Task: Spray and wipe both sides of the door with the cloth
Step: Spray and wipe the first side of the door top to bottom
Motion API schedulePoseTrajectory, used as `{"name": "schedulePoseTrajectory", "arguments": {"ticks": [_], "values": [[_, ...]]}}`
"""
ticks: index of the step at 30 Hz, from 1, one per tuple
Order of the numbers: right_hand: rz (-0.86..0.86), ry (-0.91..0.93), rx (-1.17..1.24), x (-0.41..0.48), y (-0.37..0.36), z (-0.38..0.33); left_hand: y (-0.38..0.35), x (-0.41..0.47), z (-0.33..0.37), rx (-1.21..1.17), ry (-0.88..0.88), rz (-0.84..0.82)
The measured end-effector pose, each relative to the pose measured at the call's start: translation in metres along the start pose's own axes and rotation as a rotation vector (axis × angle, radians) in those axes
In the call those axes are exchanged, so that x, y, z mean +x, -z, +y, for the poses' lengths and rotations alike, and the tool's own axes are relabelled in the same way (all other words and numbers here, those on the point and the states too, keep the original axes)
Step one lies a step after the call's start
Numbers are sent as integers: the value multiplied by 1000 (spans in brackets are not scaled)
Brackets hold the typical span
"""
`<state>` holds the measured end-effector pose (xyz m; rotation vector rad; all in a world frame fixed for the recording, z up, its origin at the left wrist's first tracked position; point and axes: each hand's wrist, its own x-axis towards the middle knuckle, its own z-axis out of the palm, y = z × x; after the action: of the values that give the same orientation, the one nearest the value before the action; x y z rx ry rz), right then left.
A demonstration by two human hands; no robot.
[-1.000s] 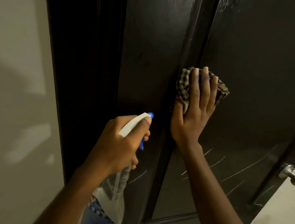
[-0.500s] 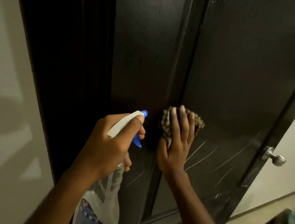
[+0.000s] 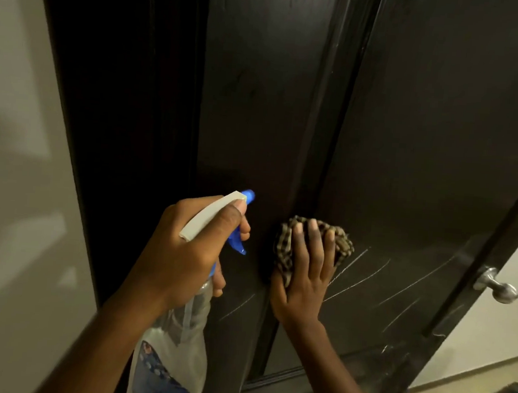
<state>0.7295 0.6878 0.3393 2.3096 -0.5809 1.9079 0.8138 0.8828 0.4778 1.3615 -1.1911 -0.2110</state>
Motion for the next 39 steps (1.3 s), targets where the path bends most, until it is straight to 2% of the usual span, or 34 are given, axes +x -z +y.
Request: {"name": "schedulePoseTrajectory", "arguments": {"ticks": [4, 9, 12, 22, 31, 39], "values": [[15, -5, 30, 10, 2, -1, 2, -6, -5, 14, 8, -19], [183, -23, 104, 100, 15, -26, 3, -15, -13, 23, 37, -28], [192, -54, 102, 119, 16, -35, 5, -18, -17, 36, 42, -13], [-30, -14, 32, 8, 3, -10, 13, -29, -28, 45, 78, 9], [30, -37, 108, 6, -2, -11, 8, -49, -46, 59, 118, -2], [60, -160, 316, 8, 2, -28, 4, -75, -66, 70, 217, -8]]}}
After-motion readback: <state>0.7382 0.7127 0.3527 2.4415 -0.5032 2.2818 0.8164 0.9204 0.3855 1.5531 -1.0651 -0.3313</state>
